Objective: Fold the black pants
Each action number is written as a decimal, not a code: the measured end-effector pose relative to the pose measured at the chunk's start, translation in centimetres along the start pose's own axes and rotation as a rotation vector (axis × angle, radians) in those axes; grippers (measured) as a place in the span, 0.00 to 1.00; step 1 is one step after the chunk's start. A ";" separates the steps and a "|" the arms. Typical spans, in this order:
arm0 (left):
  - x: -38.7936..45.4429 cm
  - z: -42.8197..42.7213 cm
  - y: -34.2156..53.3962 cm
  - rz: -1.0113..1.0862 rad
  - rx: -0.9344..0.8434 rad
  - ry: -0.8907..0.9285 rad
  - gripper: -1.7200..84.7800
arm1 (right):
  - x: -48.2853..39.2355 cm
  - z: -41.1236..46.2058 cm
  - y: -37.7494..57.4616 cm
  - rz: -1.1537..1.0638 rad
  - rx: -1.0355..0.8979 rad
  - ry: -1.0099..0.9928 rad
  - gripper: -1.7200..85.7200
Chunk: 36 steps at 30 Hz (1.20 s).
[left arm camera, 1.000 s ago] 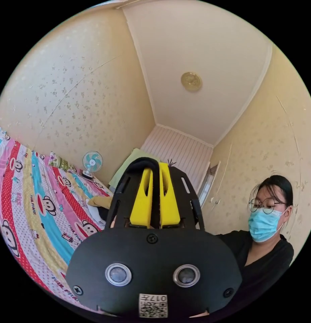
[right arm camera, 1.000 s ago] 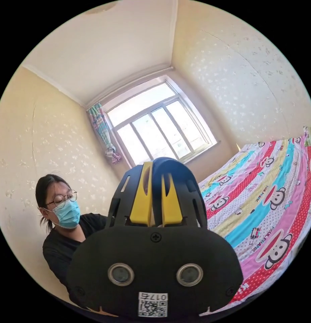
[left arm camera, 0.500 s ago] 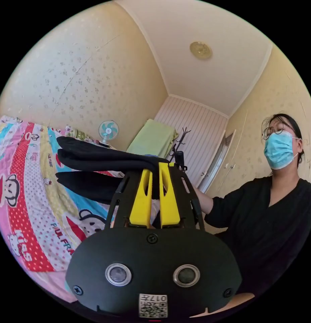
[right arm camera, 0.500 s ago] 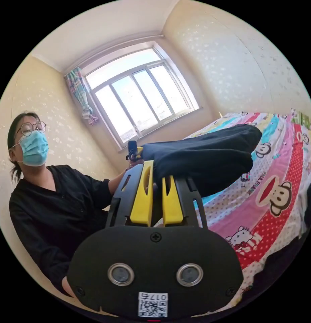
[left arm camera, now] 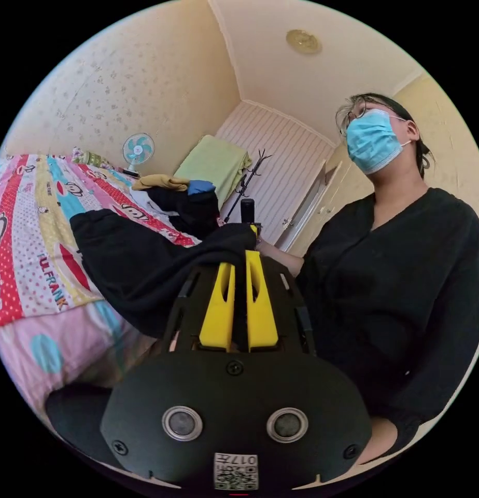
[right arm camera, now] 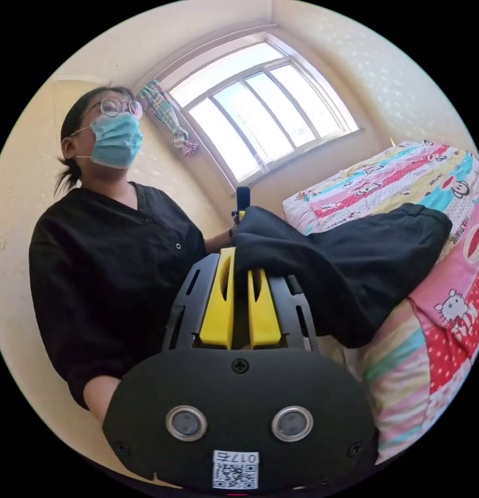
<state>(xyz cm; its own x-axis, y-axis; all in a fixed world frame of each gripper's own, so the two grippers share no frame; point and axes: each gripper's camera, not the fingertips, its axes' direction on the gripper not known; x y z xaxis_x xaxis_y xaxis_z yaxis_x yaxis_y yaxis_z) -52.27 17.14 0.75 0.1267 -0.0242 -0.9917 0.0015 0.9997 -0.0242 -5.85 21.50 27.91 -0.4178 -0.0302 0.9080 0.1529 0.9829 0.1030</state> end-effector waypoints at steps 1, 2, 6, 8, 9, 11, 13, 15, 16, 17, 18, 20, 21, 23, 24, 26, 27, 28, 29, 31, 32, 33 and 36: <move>-2.3 -0.3 -2.6 -0.031 0.051 -0.040 0.06 | 1.5 -0.7 -1.3 0.019 0.023 0.009 0.02; -4.8 -0.5 -4.9 -0.077 0.104 -0.072 0.06 | 4.7 -1.9 -3.8 0.073 0.062 0.037 0.02; -11.2 -1.1 -10.5 -0.277 0.238 -0.123 0.08 | 16.0 -3.8 -10.8 0.253 0.142 0.054 0.02; -12.0 -2.0 -11.3 -0.300 0.310 -0.230 0.11 | 20.3 -4.0 -12.0 0.352 0.147 0.130 0.03; -12.0 -2.3 -11.0 -0.308 0.327 -0.268 0.12 | 23.3 -4.1 -12.0 0.429 0.161 0.168 0.03; -11.7 -2.8 -8.6 -0.335 0.378 -0.368 0.12 | 27.6 -3.8 -10.6 0.580 0.184 0.213 0.04; -12.1 -2.2 -6.1 -0.381 0.362 -0.381 0.12 | 31.3 -3.1 -8.4 0.708 0.154 0.268 0.06; -12.8 -0.9 -4.0 -0.441 0.301 -0.363 0.11 | 33.6 -3.1 -5.6 0.770 0.155 0.310 0.10; -13.2 0.0 -3.0 -0.468 0.258 -0.354 0.11 | 33.6 -3.3 -5.0 0.761 0.181 0.284 0.11; -13.3 0.8 -2.5 -0.477 0.225 -0.351 0.11 | 33.1 -4.0 -4.1 0.734 0.251 0.230 0.12; -13.3 1.1 -2.5 -0.474 0.213 -0.352 0.11 | 31.9 -5.0 -3.2 0.702 0.315 0.192 0.14; -13.4 2.6 -4.2 -0.415 0.168 -0.360 0.11 | 28.9 -6.4 -1.9 0.632 0.373 0.200 0.16; -13.4 3.2 -5.0 -0.392 0.152 -0.364 0.11 | 26.4 -7.1 -0.9 0.584 0.385 0.239 0.17; -14.4 6.1 -9.6 -0.289 0.052 -0.391 0.11 | 22.5 -7.3 1.0 0.530 0.371 0.297 0.18; -14.9 7.1 -10.9 -0.267 0.018 -0.399 0.11 | 19.8 -7.1 2.6 0.506 0.378 0.337 0.18; -17.7 11.2 -15.9 -0.203 -0.137 -0.430 0.11 | 16.0 -6.4 5.5 0.484 0.427 0.379 0.19; -18.5 12.2 -16.9 -0.185 -0.158 -0.451 0.11 | 13.8 -5.4 7.6 0.482 0.469 0.385 0.19; -20.5 14.3 -18.2 -0.152 -0.187 -0.509 0.11 | 13.0 -4.7 8.7 0.486 0.485 0.381 0.19; -23.0 16.4 -18.8 -0.137 -0.236 -0.558 0.11 | 11.8 -3.0 10.8 0.503 0.510 0.367 0.20; -29.1 19.7 -18.1 -0.284 -0.407 -0.566 0.11 | 11.0 -0.1 13.8 0.555 0.536 0.329 0.21; -33.2 21.4 -16.3 -0.402 -0.529 -0.524 0.10 | 10.8 2.0 15.6 0.583 0.552 0.302 0.23; -34.3 21.4 -15.5 -0.432 -0.516 -0.490 0.10 | 10.5 4.0 17.1 0.597 0.565 0.298 0.24; -37.5 16.7 -12.8 -0.603 -0.322 -0.352 0.04 | 9.6 7.2 18.9 0.574 0.659 0.345 0.27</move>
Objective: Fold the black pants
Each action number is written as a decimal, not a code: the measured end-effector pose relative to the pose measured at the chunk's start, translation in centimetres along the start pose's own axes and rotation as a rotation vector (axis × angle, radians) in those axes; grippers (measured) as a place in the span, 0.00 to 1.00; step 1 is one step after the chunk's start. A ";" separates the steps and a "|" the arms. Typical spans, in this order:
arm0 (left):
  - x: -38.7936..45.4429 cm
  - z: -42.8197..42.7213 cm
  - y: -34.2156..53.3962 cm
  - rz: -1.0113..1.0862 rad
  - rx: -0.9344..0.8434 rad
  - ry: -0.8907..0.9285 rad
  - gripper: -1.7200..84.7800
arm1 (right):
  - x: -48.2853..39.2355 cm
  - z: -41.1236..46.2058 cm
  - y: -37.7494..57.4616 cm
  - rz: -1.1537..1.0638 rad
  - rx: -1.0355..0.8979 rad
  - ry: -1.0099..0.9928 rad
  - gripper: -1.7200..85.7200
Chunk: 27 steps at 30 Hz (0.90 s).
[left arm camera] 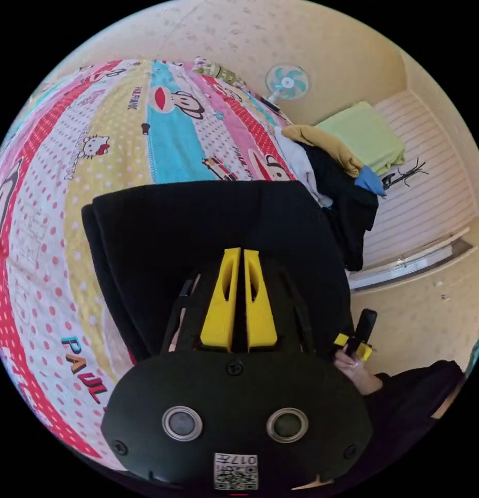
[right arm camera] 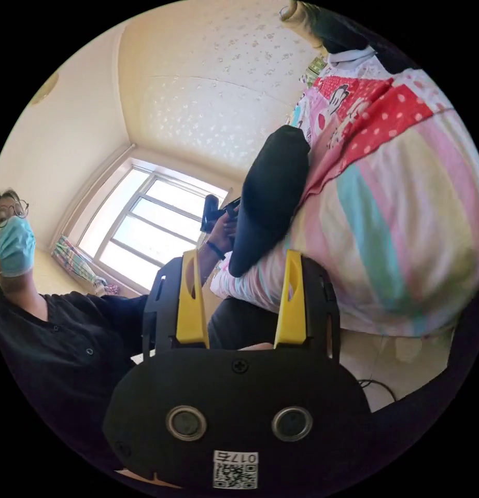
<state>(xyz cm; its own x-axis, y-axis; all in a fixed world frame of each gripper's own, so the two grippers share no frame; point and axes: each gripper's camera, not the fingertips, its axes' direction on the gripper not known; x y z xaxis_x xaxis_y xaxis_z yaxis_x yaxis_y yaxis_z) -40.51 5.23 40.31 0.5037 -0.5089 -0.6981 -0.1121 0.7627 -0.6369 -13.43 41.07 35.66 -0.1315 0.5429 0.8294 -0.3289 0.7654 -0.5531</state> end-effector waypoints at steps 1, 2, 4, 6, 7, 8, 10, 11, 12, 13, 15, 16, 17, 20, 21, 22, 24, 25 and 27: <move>-1.4 -0.9 0.5 -0.029 0.023 0.084 0.02 | -0.2 0.3 0.2 -0.021 0.025 0.001 0.28; -2.5 -1.7 0.9 -0.055 0.046 0.134 0.02 | -0.6 0.9 0.0 -0.071 0.045 0.008 0.29; -3.9 -2.9 1.5 -0.088 0.079 0.195 0.01 | -1.1 2.2 -1.0 -0.136 0.034 0.035 0.30; -5.0 -4.1 2.1 -0.120 0.114 0.234 0.01 | -1.3 3.8 -2.3 -0.121 0.045 0.087 0.30; -5.6 -4.9 2.4 -0.133 0.132 0.254 0.01 | -1.2 4.1 -2.6 -0.102 0.059 0.094 0.31; -6.0 -5.6 2.8 -0.142 0.151 0.268 0.01 | -1.1 4.4 -3.0 -0.055 0.095 0.103 0.31; -6.3 -6.7 3.2 -0.144 0.171 0.284 0.01 | -1.0 4.6 -3.1 0.016 0.184 0.096 0.33; -6.5 -7.3 3.5 -0.143 0.179 0.291 0.01 | -0.9 4.7 -2.9 0.070 0.258 0.085 0.34; -6.5 -7.6 3.6 -0.142 0.183 0.293 0.01 | -0.8 4.8 -3.0 0.126 0.330 0.073 0.35; -6.6 -8.2 3.9 -0.139 0.191 0.294 0.01 | -0.8 4.9 -3.1 0.149 0.358 0.070 0.36; -6.7 -9.3 4.3 -0.137 0.200 0.299 0.01 | -0.8 5.8 -5.0 0.202 0.385 0.112 0.38; -6.8 -10.0 4.5 -0.139 0.207 0.305 0.01 | -0.9 6.1 -5.6 0.212 0.383 0.122 0.38; -7.0 -10.7 4.9 -0.143 0.218 0.316 0.01 | -1.1 6.6 -6.9 0.231 0.378 0.155 0.39; -7.6 -12.7 6.1 -0.160 0.255 0.351 0.01 | -1.5 8.3 -9.6 0.237 0.309 0.361 0.38; -7.8 -13.1 6.3 -0.163 0.264 0.358 0.01 | -1.1 8.9 -10.4 0.239 0.265 0.464 0.36; -7.9 -14.0 6.9 -0.165 0.280 0.372 0.01 | -0.6 9.1 -10.7 0.247 0.251 0.507 0.34; -8.1 -15.2 7.8 -0.168 0.304 0.388 0.01 | 1.6 8.1 -10.7 0.281 0.282 0.547 0.28; -8.1 -16.0 8.5 -0.171 0.319 0.403 0.01 | 2.2 7.6 -10.6 0.281 0.291 0.518 0.27; -8.0 -17.2 9.5 -0.168 0.335 0.428 0.02 | 4.5 5.4 -10.1 0.266 0.308 0.401 0.25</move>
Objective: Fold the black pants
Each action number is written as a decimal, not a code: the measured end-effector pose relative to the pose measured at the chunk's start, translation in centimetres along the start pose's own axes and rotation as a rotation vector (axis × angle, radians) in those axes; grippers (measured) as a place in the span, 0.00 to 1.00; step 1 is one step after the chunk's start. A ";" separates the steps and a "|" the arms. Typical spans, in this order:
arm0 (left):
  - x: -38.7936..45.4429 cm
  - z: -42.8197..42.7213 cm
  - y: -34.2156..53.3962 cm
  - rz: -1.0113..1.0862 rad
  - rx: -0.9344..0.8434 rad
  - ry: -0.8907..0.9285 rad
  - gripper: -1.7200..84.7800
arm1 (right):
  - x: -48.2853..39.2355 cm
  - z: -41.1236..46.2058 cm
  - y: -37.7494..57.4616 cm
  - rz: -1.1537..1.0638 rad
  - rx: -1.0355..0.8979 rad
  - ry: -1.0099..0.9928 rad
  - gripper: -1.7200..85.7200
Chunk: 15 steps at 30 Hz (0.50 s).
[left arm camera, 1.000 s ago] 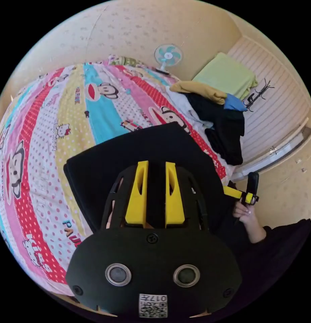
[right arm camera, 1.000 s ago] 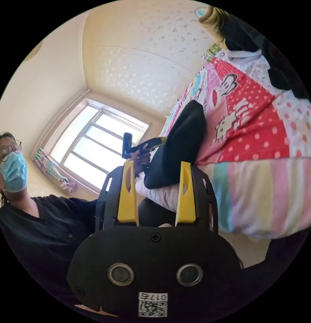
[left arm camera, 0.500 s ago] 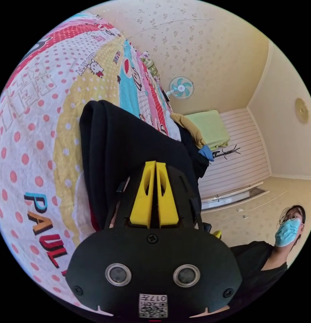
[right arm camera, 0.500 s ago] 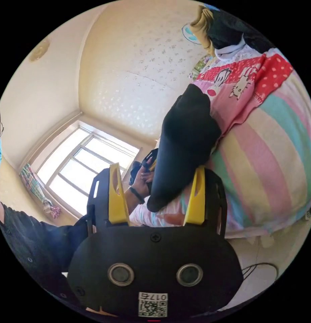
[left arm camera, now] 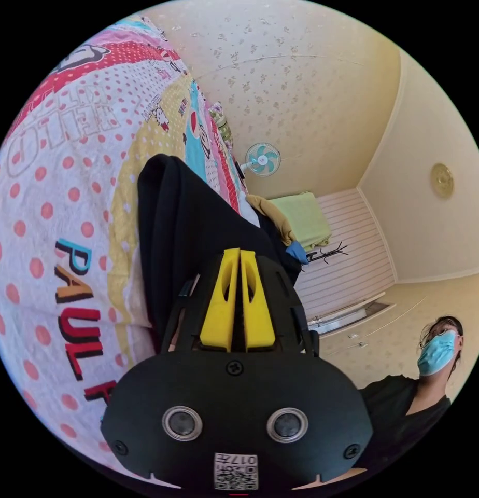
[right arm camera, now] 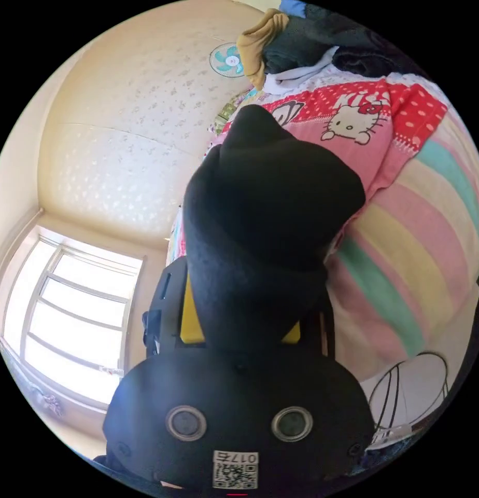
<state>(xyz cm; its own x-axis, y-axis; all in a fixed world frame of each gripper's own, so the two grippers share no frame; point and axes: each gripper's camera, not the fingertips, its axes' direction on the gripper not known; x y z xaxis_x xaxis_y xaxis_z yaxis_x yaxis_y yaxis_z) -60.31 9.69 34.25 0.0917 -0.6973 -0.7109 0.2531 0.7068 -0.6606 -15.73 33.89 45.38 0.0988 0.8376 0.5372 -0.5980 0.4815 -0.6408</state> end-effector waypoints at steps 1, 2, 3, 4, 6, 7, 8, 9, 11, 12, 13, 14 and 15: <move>0.7 -0.8 0.6 0.012 0.000 0.012 0.02 | 0.6 -0.3 -0.3 -0.006 -0.010 -0.040 0.24; 1.8 -1.7 1.4 0.036 -0.001 0.009 0.04 | 2.1 -0.9 -1.0 0.011 -0.039 -0.127 0.24; 2.7 -2.2 2.0 0.054 0.001 -0.005 0.06 | 3.6 -1.5 -1.6 0.058 -0.064 -0.230 0.24; 5.0 -3.5 3.5 0.117 0.023 -0.056 0.10 | 4.3 -1.7 -1.8 0.089 -0.073 -0.278 0.23; 9.5 -6.1 7.3 0.234 0.118 -0.175 0.14 | 6.2 -2.6 -2.7 0.191 -0.086 -0.397 0.23; 12.3 -8.1 10.6 0.292 0.214 -0.250 0.16 | 6.4 -2.8 -3.0 0.208 -0.092 -0.411 0.23; 14.7 -10.4 14.1 0.315 0.328 -0.295 0.17 | 6.7 -3.4 -3.5 0.229 -0.103 -0.427 0.23; 15.6 -11.6 15.8 0.320 0.384 -0.303 0.17 | 6.9 -3.9 -3.9 0.257 -0.112 -0.434 0.23; 17.7 -16.1 22.0 0.219 0.570 -0.331 0.18 | 7.2 -4.6 -4.3 0.324 -0.117 -0.441 0.22; 17.8 -16.9 23.0 0.167 0.595 -0.333 0.19 | 7.4 -4.9 -4.5 0.372 -0.119 -0.452 0.22; 17.4 -17.9 24.7 0.049 0.599 -0.314 0.19 | 7.6 -5.0 -4.5 0.397 -0.120 -0.460 0.22; 16.5 -18.0 25.6 -0.071 0.534 -0.268 0.21 | 7.8 -5.2 -4.6 0.444 -0.120 -0.480 0.22; 15.9 -17.7 25.9 -0.124 0.489 -0.238 0.22 | 7.9 -5.5 -4.6 0.483 -0.119 -0.499 0.22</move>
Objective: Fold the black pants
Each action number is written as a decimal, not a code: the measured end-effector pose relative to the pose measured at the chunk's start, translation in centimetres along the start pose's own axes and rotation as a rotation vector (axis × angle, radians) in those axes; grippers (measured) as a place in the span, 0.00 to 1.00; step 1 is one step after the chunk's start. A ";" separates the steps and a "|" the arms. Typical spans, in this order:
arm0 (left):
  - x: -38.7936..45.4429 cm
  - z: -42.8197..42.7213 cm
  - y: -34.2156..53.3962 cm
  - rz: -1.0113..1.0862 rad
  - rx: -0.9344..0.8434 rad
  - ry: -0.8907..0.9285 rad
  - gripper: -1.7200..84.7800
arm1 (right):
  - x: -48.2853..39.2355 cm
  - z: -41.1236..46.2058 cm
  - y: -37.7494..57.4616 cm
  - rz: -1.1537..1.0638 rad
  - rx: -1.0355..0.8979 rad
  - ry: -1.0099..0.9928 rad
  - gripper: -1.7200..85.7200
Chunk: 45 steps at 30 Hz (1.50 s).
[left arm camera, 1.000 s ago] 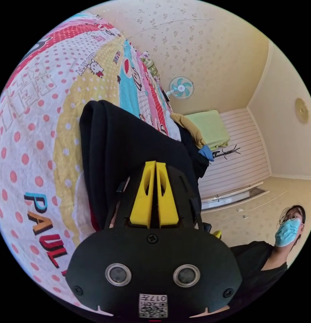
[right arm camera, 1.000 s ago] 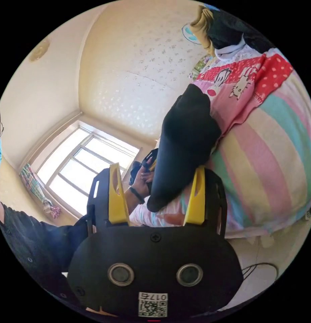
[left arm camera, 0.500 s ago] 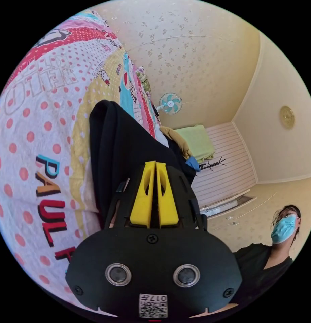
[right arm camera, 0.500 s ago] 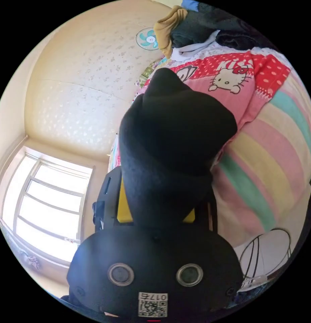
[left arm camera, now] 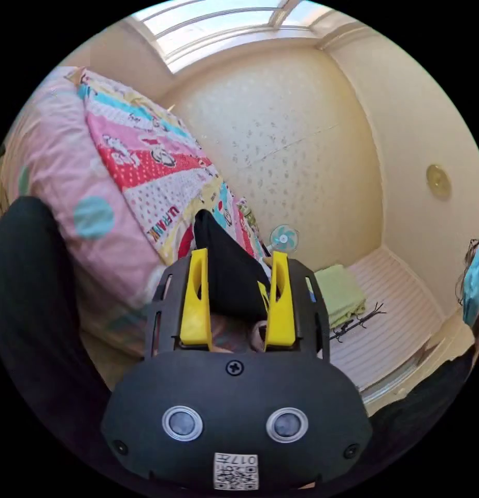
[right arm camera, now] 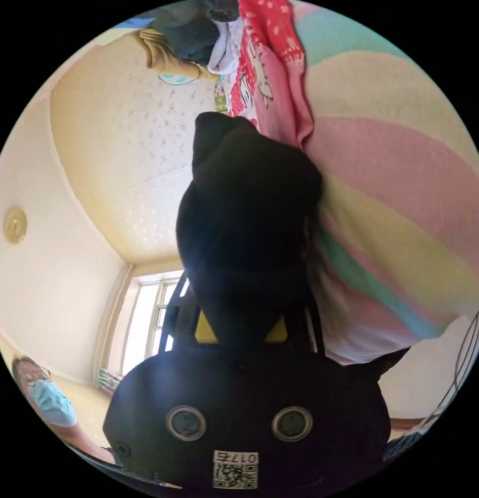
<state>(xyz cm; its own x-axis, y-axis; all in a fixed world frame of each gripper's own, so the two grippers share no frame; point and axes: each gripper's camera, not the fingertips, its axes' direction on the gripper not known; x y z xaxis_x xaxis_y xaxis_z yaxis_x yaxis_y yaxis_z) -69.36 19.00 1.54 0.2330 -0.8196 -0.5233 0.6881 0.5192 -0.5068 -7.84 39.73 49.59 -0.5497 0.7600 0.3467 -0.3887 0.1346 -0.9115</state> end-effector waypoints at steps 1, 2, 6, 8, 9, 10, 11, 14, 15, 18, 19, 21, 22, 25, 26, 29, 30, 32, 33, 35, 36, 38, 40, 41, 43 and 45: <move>-1.0 0.8 0.7 -0.079 -0.091 0.035 0.23 | 0.0 -0.1 0.0 0.024 0.004 -0.013 0.22; -1.9 1.7 1.2 -0.141 -0.153 0.060 0.24 | 0.1 -0.4 0.2 0.066 0.011 -0.030 0.22; -3.5 3.6 0.6 -0.286 -0.187 0.203 0.26 | -1.4 -1.7 0.8 0.056 -0.006 0.001 0.21; -2.8 4.3 -1.1 -0.283 -0.137 0.261 0.26 | -2.1 -2.2 1.0 0.035 -0.025 0.019 0.21; -2.6 4.4 -1.5 -0.288 -0.124 0.279 0.26 | -2.5 -2.5 1.2 0.013 -0.042 0.023 0.21; -2.4 4.7 -2.3 -0.326 -0.117 0.308 0.24 | -2.7 -2.6 1.3 0.007 -0.049 0.018 0.21; -2.8 4.9 -2.7 -0.407 -0.116 0.351 0.22 | -3.2 -2.7 1.5 -0.008 -0.066 0.005 0.21; -2.6 4.1 -4.1 -0.429 -0.130 0.516 0.16 | -6.1 -1.9 2.6 -0.141 -0.163 0.040 0.20; -2.2 3.6 -4.5 -0.406 -0.134 0.522 0.16 | -7.2 -1.2 3.6 -0.192 -0.200 0.034 0.20; 0.4 0.3 -7.3 -0.260 -0.075 0.574 0.15 | -8.6 3.1 5.7 -0.214 -0.317 -0.108 0.20; 1.6 -1.2 -9.0 -0.197 -0.033 0.602 0.15 | -9.0 4.5 6.1 -0.227 -0.347 -0.134 0.20; 3.5 -3.5 -12.6 -0.081 0.031 0.621 0.15 | -10.9 11.4 8.1 -0.247 -0.480 -0.227 0.19; 5.0 -5.3 -15.7 0.000 0.069 0.614 0.15 | -11.5 13.3 8.8 -0.255 -0.508 -0.244 0.19; 9.5 -10.0 -24.3 0.224 0.157 0.573 0.15 | -14.9 24.2 12.5 -0.304 -0.668 -0.359 0.18; 11.3 -12.2 -27.5 0.329 0.195 0.530 0.15 | -15.7 28.8 14.1 -0.308 -0.739 -0.409 0.18; 13.7 -16.3 -33.0 0.476 0.299 0.267 0.16 | -14.8 38.4 17.6 -0.214 -0.779 -0.327 0.17; 13.5 -16.7 -33.8 0.471 0.313 0.216 0.17 | -13.5 41.3 18.6 -0.228 -0.777 -0.226 0.16; 10.7 -16.6 -35.4 0.384 0.314 -0.025 0.19 | -10.3 44.3 19.2 -0.300 -0.823 -0.042 0.16; 9.5 -16.3 -35.2 0.357 0.313 -0.080 0.20 | -7.3 44.8 19.3 -0.316 -0.876 0.074 0.15; 2.7 -15.2 -31.3 0.205 0.331 -0.244 0.21 | -2.7 43.0 19.0 -0.346 -0.914 0.141 0.14; 0.7 -14.8 -29.7 0.155 0.325 -0.281 0.21 | 0.1 40.7 18.3 -0.357 -0.943 0.142 0.13; -6.6 -13.0 -22.1 0.020 0.227 -0.399 0.20 | 4.1 35.8 16.8 -0.358 -0.961 0.237 0.12; -9.8 -11.8 -16.4 -0.002 0.153 -0.430 0.19 | 6.1 29.4 14.9 -0.401 -0.929 0.338 0.11; -10.0 -11.5 -13.4 0.024 0.167 -0.417 0.18 | 5.6 25.2 14.0 -0.485 -0.888 0.392 0.11; -7.9 -11.2 -10.8 0.138 0.251 -0.333 0.16 | 2.8 19.9 13.5 -0.676 -0.807 0.530 0.11; -4.1 -8.9 -10.2 0.265 0.287 -0.329 0.14 | -2.2 15.8 14.4 -0.972 -0.710 0.785 0.10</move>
<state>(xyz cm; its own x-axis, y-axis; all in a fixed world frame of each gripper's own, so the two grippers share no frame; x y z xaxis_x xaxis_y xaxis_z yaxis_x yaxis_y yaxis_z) -83.43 19.22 2.78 0.5973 -0.7256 -0.3417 0.7264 0.6700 -0.1531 -23.91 29.96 39.18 0.3480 0.3007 0.8879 0.2066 0.8993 -0.3855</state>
